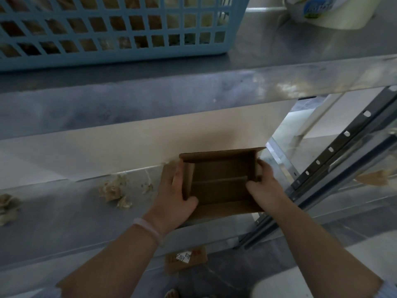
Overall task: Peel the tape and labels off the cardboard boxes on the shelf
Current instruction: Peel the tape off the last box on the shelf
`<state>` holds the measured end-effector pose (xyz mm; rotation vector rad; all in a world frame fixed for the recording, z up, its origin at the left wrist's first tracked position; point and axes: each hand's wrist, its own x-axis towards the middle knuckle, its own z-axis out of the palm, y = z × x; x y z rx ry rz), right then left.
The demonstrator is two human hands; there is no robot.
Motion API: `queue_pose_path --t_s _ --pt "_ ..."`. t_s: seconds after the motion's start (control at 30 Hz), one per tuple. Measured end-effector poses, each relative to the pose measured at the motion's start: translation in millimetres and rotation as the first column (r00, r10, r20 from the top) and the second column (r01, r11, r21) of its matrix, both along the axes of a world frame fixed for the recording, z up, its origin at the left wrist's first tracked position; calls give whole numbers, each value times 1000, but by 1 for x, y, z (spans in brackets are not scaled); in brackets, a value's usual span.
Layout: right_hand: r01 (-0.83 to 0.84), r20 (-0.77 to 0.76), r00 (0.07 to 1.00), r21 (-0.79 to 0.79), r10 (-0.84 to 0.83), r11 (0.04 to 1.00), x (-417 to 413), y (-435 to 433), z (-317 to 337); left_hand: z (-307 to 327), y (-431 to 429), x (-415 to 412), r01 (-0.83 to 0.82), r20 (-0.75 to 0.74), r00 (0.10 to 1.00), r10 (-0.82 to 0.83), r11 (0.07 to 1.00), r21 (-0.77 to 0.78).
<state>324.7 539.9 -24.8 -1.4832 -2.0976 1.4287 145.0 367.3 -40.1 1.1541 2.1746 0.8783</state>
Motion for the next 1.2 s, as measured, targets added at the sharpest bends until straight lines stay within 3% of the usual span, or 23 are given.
queue_pose_path --t_s 0.1,0.23,0.3,0.37,0.43,0.5,0.67,0.83,0.93,1.07,1.13,1.2 --pt "137 -297 929 -276 -221 951 21 8 3 1 -15 -3 117 -6 993 -117 988 104" --pt "-148 -621 721 -573 -309 806 55 10 17 -6 -32 -14 347 -293 904 -312 935 74" --pt "-203 -637 651 -670 -413 714 63 13 21 -15 -36 -21 431 -417 820 -392 902 1" --pt "-142 -540 731 -719 -418 680 66 19 14 -23 -38 -26 485 -532 709 -464 868 -110" --pt "-34 -379 879 -657 -291 754 65 24 3 -30 -42 -29 507 -572 635 -518 839 -197" --pt "50 -219 955 -539 -197 841 60 22 -8 -38 -48 -28 511 -544 620 -566 817 -267" --pt "177 75 984 -206 -165 962 54 6 -44 -59 -62 -17 497 -441 658 -610 792 -354" --pt "128 94 987 22 -130 991 48 -1 -43 -57 -40 -3 279 -546 758 -357 934 -223" --pt "109 63 991 104 -116 989 42 -2 -40 -60 -20 5 183 -568 753 -333 934 -306" --pt "-44 221 975 223 -6 974 38 5 -46 -80 -14 9 197 -578 713 -397 904 -378" --pt "-230 459 886 310 67 923 35 7 -54 -86 -13 8 197 -591 708 -386 912 -359" --pt "-425 590 790 336 163 841 29 3 -65 -88 -11 6 197 -587 719 -373 919 -343"
